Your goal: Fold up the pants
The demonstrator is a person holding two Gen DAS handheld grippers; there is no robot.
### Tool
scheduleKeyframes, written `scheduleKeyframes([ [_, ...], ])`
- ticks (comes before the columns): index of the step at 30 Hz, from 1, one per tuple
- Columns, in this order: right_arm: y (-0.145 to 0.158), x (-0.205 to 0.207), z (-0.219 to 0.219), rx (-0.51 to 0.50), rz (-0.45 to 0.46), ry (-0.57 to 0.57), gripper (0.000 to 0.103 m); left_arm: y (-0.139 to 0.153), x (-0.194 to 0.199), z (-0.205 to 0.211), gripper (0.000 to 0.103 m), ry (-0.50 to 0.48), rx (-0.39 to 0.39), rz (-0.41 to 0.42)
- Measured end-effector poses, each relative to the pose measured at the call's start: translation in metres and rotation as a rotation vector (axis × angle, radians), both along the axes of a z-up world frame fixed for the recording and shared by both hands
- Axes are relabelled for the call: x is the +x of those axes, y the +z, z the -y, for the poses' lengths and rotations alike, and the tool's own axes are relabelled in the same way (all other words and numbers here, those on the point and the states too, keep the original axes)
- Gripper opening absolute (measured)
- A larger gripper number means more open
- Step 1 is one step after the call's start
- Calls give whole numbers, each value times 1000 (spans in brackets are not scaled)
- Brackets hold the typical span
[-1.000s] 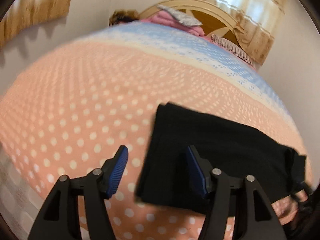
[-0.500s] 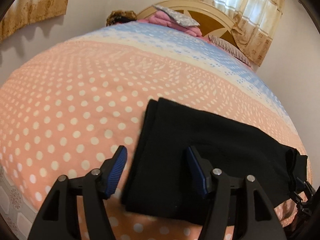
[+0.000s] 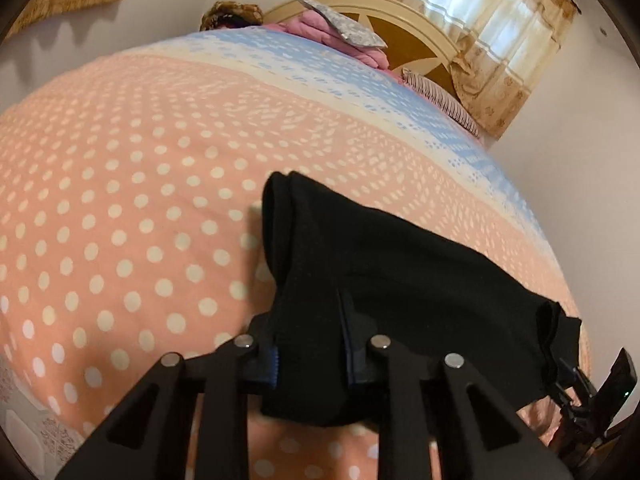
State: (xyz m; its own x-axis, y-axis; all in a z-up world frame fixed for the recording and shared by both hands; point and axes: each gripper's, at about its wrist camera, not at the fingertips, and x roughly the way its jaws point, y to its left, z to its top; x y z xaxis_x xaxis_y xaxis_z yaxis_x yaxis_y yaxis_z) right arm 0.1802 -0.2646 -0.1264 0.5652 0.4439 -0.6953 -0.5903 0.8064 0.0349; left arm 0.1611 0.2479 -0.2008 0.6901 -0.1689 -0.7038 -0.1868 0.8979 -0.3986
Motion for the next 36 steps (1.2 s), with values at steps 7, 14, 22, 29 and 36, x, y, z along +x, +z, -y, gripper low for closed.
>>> scheduleKeyframes([
  [7,12,-3,12,36,0,-19,70,34,-13,1,22,-34,-137,124],
  [14,22,11,37,33,-5,-120,70,81,-18,41,22,-172,-192,243],
  [22,38,17,68,71,4,-230,70,123,-11,118,22,-380,-211,308],
  [29,47,20,118,114,-2,-388,70,144,9,187,22,-548,-202,307],
  [36,46,27,177,174,-15,-589,70,144,28,251,22,-664,-208,266],
])
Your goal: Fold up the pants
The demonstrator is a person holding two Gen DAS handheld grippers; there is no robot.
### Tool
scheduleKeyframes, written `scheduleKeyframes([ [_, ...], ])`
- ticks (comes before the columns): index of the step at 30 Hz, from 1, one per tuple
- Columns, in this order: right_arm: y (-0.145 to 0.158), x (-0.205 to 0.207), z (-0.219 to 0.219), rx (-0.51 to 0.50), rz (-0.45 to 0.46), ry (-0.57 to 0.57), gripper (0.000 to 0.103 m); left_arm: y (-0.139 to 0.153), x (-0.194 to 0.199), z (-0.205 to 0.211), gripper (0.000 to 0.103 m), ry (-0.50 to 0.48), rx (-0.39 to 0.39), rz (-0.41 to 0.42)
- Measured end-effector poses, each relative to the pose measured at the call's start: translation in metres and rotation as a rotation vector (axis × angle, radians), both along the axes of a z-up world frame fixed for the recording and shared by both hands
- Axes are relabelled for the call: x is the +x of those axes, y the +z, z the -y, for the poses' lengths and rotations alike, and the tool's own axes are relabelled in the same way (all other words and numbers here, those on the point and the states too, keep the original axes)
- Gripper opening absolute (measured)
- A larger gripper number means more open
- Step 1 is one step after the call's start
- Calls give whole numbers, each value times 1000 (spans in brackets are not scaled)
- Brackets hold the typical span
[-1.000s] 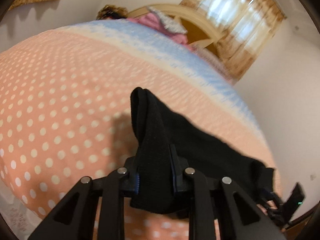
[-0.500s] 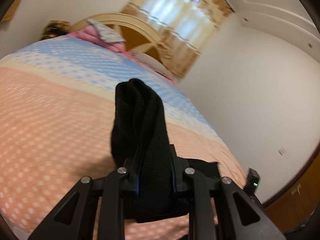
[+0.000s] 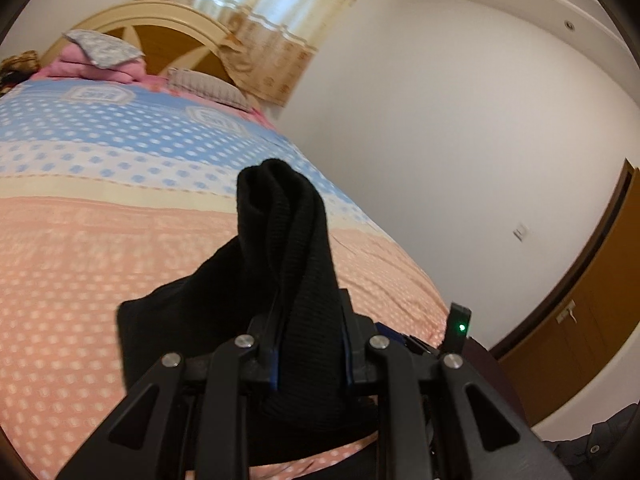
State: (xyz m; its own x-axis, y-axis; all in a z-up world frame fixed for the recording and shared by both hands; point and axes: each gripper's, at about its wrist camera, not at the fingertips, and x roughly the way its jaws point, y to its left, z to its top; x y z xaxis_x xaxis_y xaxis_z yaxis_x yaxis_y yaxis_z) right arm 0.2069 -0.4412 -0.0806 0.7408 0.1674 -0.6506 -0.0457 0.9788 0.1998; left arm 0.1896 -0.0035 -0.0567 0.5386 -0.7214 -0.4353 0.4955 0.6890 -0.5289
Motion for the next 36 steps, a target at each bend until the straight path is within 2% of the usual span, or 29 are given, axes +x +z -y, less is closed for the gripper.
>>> scheduleKeyframes([
  [6,0,2,28,50,4,-85,70,2,13,51,22,-33,22,-18],
  [16,1,3,63,100,40,-188,70,-47,25,124,22,-66,142,-82],
  [20,-2,6,68,122,37,-181,70,-59,27,146,27,-61,211,-80],
  [23,-2,3,74,148,45,-191,70,-63,25,158,28,-100,196,-119],
  [25,0,2,78,157,60,-211,70,-58,17,158,28,-121,176,-95],
  [27,2,1,83,171,70,-224,70,-49,6,152,35,-126,178,-54],
  [29,7,-1,84,176,90,-231,70,-45,-2,134,59,-81,172,-21],
  [30,12,-5,82,181,112,-220,70,-45,-5,122,63,-40,170,-15],
  [33,30,-13,64,187,159,-123,70,-49,-8,87,66,51,147,-17],
  [36,44,-20,28,143,166,37,70,-58,-13,54,66,163,174,-15],
])
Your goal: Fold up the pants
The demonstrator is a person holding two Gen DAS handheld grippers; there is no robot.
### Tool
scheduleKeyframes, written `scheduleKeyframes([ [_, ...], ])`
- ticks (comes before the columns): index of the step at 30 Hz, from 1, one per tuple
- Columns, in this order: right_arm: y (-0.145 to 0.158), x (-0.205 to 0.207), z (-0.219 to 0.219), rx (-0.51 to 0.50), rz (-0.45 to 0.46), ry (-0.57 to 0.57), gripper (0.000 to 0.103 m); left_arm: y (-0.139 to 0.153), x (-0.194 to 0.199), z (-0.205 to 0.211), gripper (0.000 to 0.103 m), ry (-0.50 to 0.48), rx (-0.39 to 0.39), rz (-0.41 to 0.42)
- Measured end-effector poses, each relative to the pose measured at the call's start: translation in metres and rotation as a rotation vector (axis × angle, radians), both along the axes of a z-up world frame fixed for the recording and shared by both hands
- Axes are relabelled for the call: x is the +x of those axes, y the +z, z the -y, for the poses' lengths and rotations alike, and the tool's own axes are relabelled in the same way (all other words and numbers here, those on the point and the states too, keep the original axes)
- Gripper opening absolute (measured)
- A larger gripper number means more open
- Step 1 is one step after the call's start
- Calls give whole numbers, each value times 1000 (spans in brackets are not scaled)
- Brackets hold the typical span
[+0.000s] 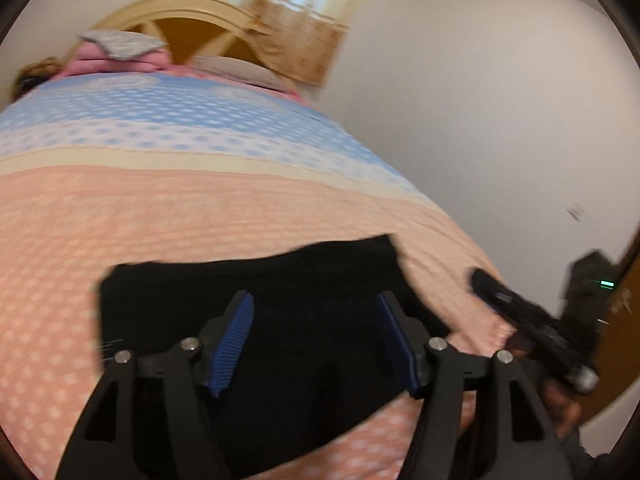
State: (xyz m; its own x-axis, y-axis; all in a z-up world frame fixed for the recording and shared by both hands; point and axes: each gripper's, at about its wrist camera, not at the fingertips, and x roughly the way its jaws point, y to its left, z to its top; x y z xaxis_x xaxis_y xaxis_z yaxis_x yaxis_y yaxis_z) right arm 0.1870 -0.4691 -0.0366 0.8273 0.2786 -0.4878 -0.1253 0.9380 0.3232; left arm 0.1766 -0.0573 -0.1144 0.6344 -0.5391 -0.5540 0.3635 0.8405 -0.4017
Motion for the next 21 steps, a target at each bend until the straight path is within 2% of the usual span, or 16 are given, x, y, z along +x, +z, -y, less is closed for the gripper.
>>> scheduleKeyframes([
  [2,1,-4,-24,-50,-10,93,70,-7,-1,-16,66,49,16,-10],
  [4,-7,-4,-43,-116,-65,133,60,-15,-2,-27,66,82,28,-24],
  [6,-19,1,-50,-178,-133,114,33,-24,-2,-34,66,103,21,-54],
  [9,-33,6,-42,-203,-193,85,18,-33,-1,-36,66,109,16,-74],
  [13,-35,1,-28,-159,-209,89,13,-36,-2,-34,67,104,19,-77],
  [16,-36,-5,-20,-153,-214,65,12,-34,-7,-35,76,117,28,-62],
  [21,-47,-2,-8,-143,-266,38,12,-37,-4,-35,76,120,36,-58],
])
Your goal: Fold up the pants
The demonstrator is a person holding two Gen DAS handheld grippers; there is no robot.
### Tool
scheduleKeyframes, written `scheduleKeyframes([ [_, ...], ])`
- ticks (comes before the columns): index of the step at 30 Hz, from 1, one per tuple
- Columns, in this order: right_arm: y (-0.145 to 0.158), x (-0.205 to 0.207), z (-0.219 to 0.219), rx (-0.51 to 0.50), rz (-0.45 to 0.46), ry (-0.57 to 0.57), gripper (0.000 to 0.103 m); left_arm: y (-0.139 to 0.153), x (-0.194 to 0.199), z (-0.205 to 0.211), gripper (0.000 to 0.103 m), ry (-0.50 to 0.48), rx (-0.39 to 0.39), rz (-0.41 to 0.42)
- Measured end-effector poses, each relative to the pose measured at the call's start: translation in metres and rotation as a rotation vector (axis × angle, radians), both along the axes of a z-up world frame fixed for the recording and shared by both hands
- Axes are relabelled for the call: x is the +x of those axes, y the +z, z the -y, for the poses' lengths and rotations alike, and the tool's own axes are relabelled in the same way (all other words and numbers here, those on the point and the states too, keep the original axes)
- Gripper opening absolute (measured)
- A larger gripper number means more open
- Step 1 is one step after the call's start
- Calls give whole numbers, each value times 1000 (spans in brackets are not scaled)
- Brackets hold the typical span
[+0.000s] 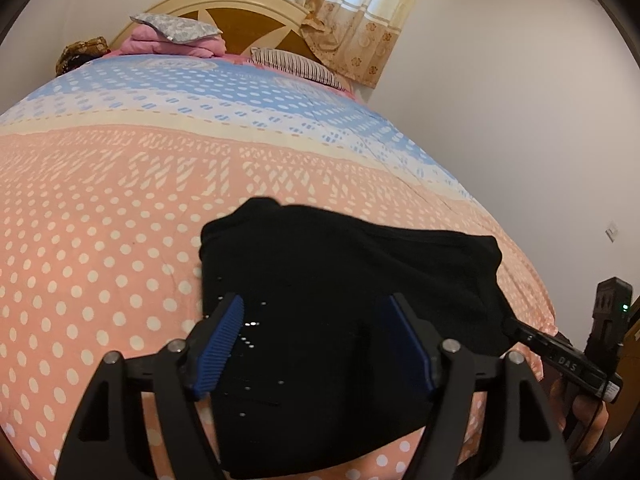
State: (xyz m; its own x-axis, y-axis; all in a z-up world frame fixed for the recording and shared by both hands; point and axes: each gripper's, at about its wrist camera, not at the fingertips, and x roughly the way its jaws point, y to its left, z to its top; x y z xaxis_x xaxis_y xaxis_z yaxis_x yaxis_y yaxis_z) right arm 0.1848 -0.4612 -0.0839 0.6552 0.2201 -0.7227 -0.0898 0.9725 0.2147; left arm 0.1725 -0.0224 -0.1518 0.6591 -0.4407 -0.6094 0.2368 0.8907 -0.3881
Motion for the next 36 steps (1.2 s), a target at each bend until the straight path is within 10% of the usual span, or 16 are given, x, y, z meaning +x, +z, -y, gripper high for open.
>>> scheduleKeyframes([
  [11,18,7,0,-50,48,1,24,-10,-2,20,76,-56,109,-7],
  [16,55,17,-17,-52,158,19,72,-13,-2,22,76,-65,112,-18],
  [23,34,81,-38,-94,34,38,70,-13,-3,24,79,-68,112,-25],
  [24,26,88,-33,-79,11,21,51,-13,-3,25,81,-69,109,-25],
  [29,15,85,-12,6,-4,6,17,-13,-5,27,84,-77,104,-22],
  [36,-3,92,13,59,-31,-42,13,-7,-13,36,84,-98,132,16],
])
